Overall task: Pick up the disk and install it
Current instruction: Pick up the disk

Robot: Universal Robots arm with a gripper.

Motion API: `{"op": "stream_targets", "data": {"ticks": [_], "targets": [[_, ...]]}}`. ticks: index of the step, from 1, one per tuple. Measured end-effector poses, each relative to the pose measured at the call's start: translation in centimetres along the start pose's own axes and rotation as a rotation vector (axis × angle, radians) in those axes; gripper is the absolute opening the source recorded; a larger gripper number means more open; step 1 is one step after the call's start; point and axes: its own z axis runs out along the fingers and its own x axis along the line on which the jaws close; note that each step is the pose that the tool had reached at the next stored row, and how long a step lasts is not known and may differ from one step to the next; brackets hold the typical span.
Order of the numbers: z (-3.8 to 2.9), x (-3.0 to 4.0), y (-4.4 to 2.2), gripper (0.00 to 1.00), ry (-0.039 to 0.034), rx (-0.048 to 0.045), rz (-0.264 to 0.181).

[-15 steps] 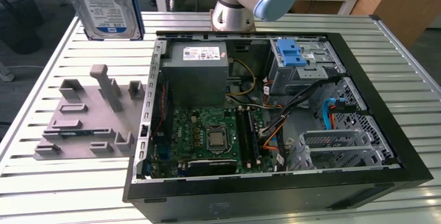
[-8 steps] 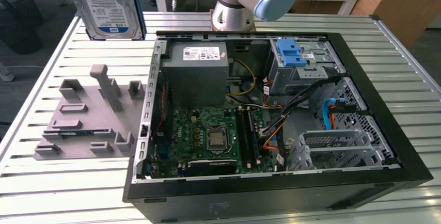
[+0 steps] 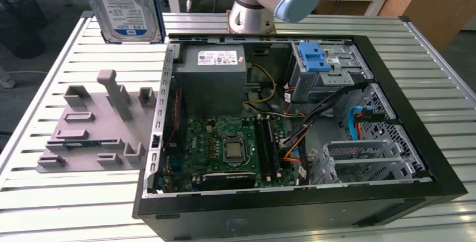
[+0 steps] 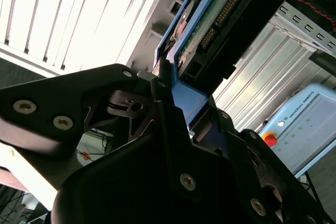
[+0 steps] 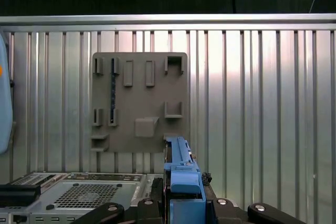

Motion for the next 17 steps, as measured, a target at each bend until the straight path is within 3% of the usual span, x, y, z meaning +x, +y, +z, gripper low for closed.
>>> {"op": "stream_targets", "data": {"ticks": [17], "targets": [[0.00, -0.01, -0.58, 0.36, 0.0000, 0.0000, 0.000]]}}
